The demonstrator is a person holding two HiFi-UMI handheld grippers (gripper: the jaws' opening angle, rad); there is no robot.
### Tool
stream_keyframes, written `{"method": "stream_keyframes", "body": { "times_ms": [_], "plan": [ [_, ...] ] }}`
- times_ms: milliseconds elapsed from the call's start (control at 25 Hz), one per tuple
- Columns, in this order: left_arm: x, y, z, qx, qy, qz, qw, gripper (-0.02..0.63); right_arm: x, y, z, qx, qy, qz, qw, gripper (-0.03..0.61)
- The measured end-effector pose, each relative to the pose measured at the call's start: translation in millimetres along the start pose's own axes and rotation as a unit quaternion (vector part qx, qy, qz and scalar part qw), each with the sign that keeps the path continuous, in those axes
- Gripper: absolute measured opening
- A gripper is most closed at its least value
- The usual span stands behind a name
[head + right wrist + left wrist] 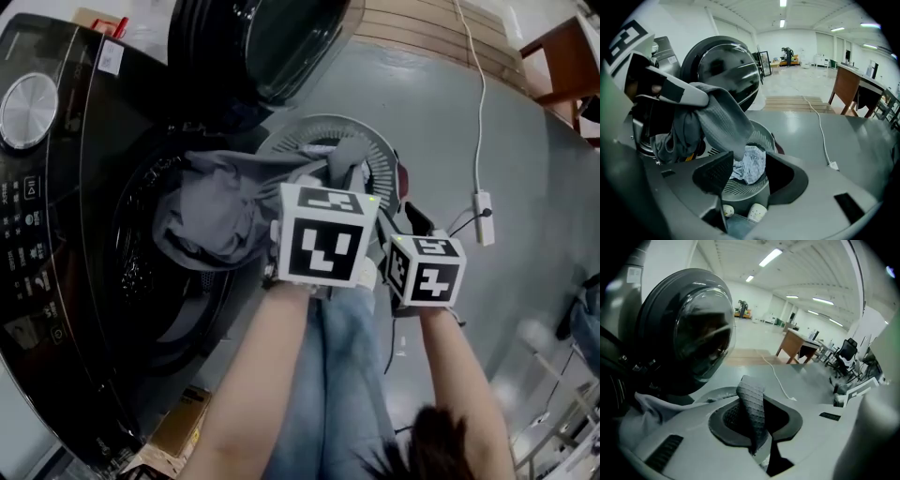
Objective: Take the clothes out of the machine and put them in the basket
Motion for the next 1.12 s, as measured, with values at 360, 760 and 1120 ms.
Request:
{"method": "stream_keyframes", "body": {
  "times_ms": [360,760,1120],
  "plan": [
    [11,-29,21,0.053,0.051,0.025,0.9969,0.324,-10,-4,-3,-0.003,-0.007,0.015,1.000,0.215],
    [73,-101,-23,0.085,0.141,0.030,0.9858,0.348,1,-18,-3,0.009,-0.005,0.012,1.000,0.215],
    [106,-164,-22,0.158,0.147,0.076,0.9734,0.434,23,-24,-1,0.007,-0.005,0.009,1.000,0.215]
  ]
}}
Point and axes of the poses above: the fingertips, and each gripper's own axes: z forward along the fingers, x to its left, y out of its top, the point moved 7 cm from there along -z, backward along the fingers, and after that the axes turned 8 degrees about y, right-handed, at the moved point
